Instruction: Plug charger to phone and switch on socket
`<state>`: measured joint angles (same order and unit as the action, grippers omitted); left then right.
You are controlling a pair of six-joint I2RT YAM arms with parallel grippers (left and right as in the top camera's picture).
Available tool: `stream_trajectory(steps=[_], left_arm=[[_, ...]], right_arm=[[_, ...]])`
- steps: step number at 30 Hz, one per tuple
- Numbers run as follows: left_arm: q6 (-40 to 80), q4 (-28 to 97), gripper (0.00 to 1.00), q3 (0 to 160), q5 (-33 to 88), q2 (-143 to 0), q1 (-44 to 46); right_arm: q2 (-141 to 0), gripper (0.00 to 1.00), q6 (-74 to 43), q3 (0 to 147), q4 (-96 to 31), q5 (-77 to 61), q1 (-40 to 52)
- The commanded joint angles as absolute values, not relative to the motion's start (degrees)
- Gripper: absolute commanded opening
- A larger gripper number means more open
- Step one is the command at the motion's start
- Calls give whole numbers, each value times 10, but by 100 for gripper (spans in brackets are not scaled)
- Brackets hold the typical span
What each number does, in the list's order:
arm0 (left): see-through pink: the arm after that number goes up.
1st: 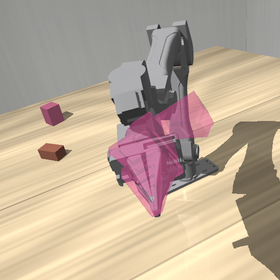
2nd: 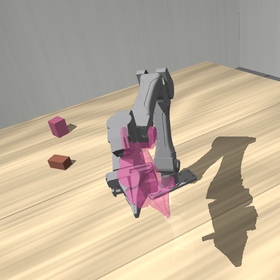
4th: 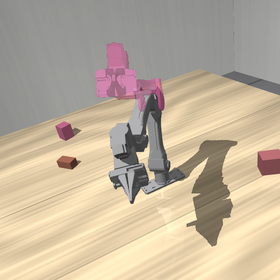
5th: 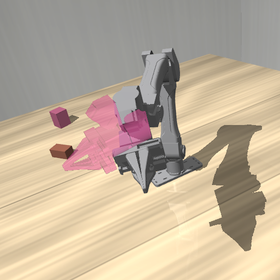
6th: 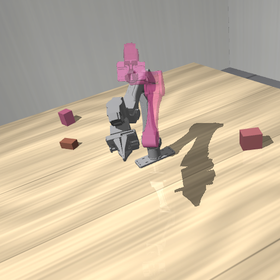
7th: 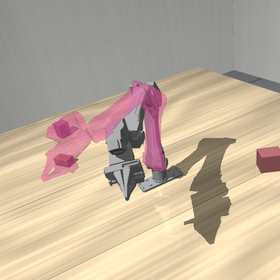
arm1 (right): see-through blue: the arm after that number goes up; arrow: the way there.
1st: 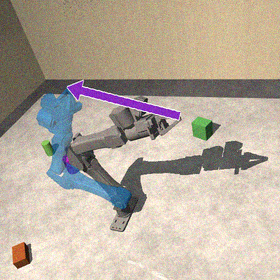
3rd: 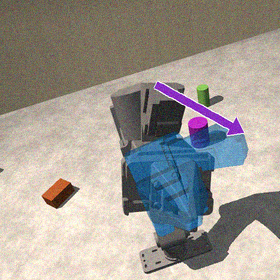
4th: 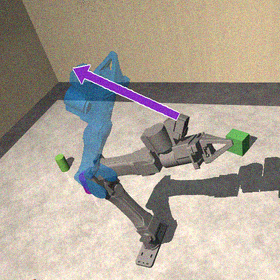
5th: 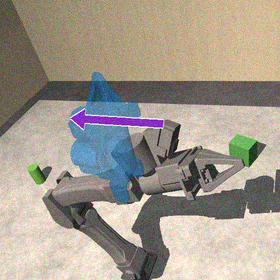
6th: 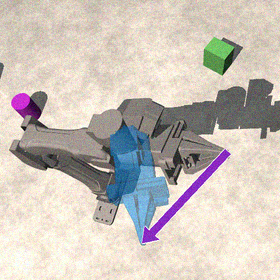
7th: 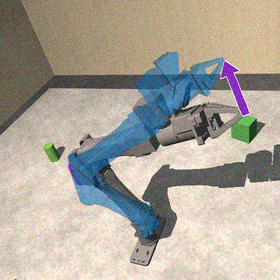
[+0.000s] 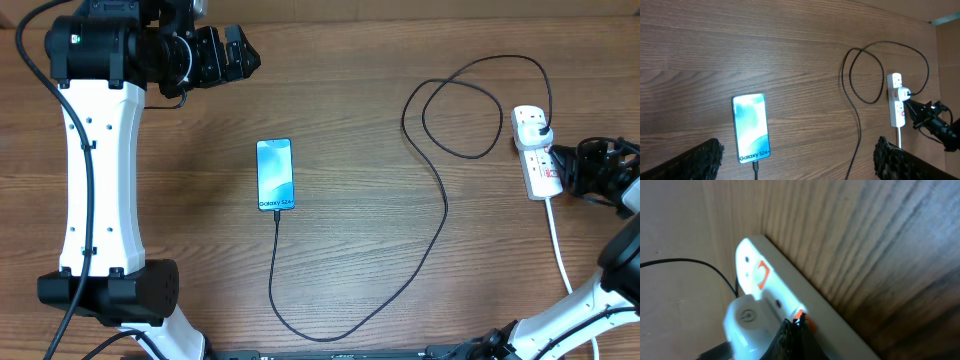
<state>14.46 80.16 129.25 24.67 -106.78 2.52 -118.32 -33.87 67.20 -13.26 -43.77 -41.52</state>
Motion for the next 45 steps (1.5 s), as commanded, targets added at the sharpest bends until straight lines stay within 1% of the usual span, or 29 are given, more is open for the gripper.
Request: stream_trajectory(steps=[1,17,27,45], left_arm=[[137,801,99,1298,251,-1066,23],[137,800,100,1298,251,-1066,23],[137,800,100,1298,251,-1066,23],[137,800,100,1298,251,-1066,23]], right_arm=[[-1204,4,-346,682,-127,-452,-413],[-1206,4,-357,682,-96,-464,-404],[-1206,4,-355,682,-138,-455,-404],[-1206,4,-351,652,-149,-415,-383]])
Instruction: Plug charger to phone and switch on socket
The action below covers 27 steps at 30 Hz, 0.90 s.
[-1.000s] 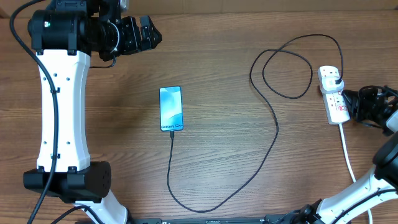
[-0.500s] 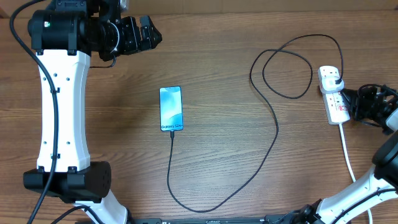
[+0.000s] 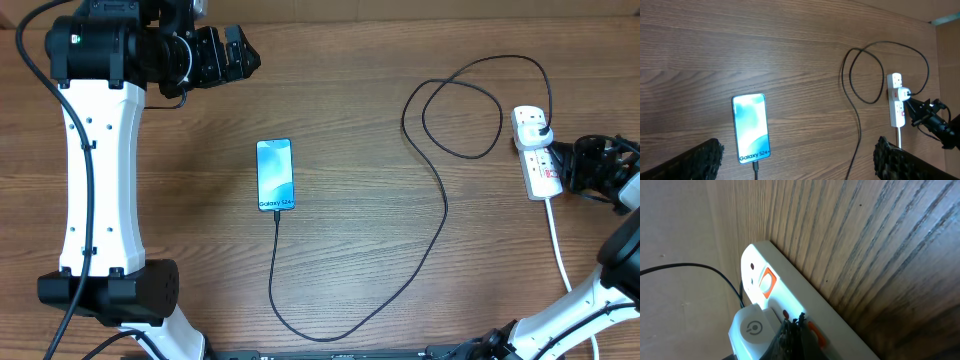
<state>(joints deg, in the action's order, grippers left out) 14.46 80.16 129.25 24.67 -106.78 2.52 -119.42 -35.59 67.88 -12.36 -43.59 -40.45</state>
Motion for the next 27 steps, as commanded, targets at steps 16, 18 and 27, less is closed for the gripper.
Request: stream_trajectory(steps=[16,18,27], left_arm=[[137,800,100,1298,251,-1066,23],[137,800,100,1298,251,-1066,23],[137,800,100,1298,251,-1066,23]], right_arm=[[-1206,4,-343,651,-181,-410,-383],[-1206,4,-343,651,-176,-397,-383],[-1171,4,-345,657,-156,-380,-451]])
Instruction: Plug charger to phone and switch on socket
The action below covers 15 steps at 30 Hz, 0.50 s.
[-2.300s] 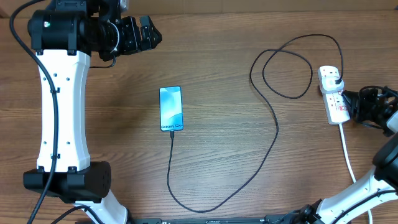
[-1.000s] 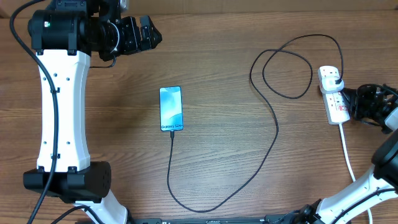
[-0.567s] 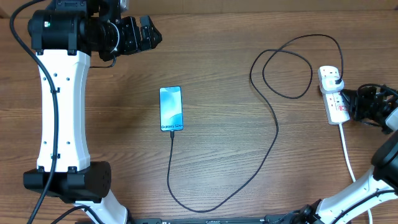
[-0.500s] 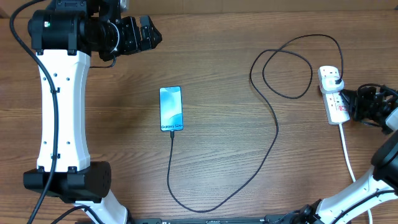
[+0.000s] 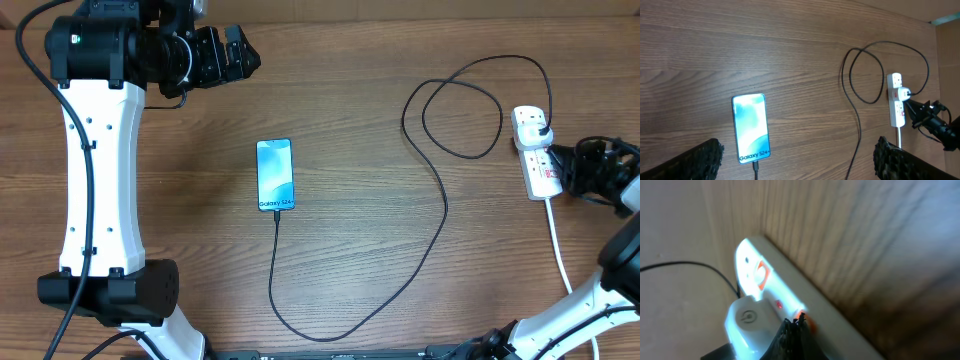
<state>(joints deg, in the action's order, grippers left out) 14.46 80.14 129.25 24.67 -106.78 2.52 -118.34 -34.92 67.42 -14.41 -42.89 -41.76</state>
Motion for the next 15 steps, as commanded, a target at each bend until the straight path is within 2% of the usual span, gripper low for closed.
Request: stream_trajectory(steps=[1,8,15], left_arm=[[137,800,100,1298,251,-1066,23],[137,800,100,1298,251,-1066,23],[137,800,100,1298,251,-1066,23]], right_arm=[[-1160,4,-346,657,-160,-380,-461],[-1015,4,-340,658,-178,-430,-492],[-878,4,-284,677,-232,-447,-453]])
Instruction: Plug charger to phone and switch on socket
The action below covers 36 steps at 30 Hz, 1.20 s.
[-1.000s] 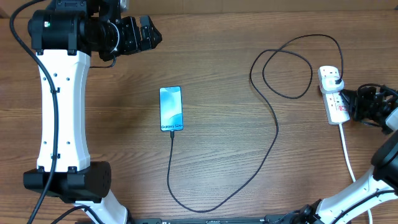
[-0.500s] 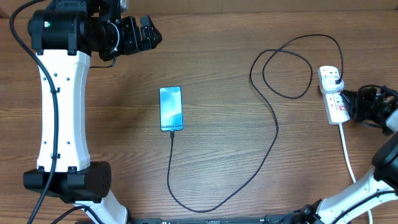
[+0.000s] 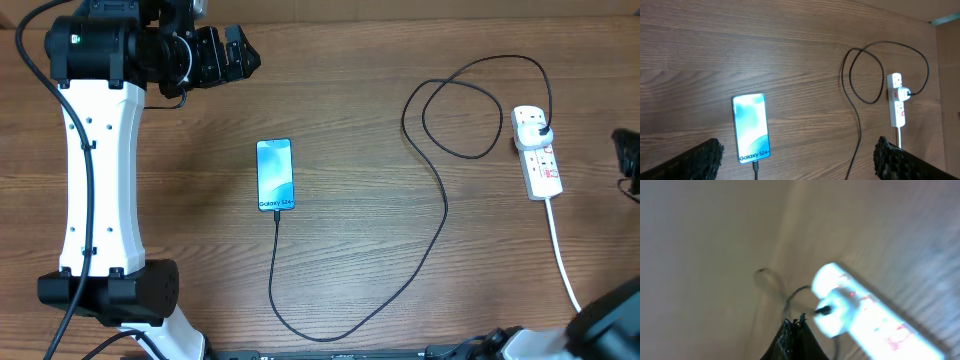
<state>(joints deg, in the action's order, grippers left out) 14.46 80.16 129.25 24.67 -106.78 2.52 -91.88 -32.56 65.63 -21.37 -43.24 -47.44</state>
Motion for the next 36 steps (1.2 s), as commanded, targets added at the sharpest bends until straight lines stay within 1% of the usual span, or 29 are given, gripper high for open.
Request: stream_trajectory(steps=[1,7,12,15,17,19,21,22,23,24,25,29,36], left_arm=[[137,800,100,1298,251,-1066,23],[137,800,99,1298,251,-1066,23],[137,800,100,1298,251,-1066,23],[137,800,100,1298,251,-1066,23],[137,800,99,1298,251,-1066,23],[137,800,100,1298,251,-1066,23],[137,800,100,1298,251,-1066,23],[137,800,100,1298,251,-1066,23],[137,800,99,1298,251,-1066,23],[137,800,99,1298,251,-1066,23],[137,800,99,1298,251,-1066,23],[137,800,100,1298,251,-1066,23],[137,800,100,1298,251,-1066,23]], right_arm=[[-854,4,-265,689,-254,-446,-435],[-806,4,-174,792,-392,-395,-320],[-805,4,-96,906,-530,-264,-187],[-804,4,-84,955,-605,-135,-88],[-804,4,-84,966,-635,-82,-35],[-803,4,-69,968,-657,-69,10],[-804,4,-69,968,-669,-69,34],[-804,10,-70,968,-686,-69,65],[-804,21,-70,968,-695,-69,77],[-804,52,-73,968,-713,-72,82],[-804,100,-73,968,-724,-79,82],[-804,100,-72,968,-771,-110,82],[-804,100,-72,968,-771,-101,82]])
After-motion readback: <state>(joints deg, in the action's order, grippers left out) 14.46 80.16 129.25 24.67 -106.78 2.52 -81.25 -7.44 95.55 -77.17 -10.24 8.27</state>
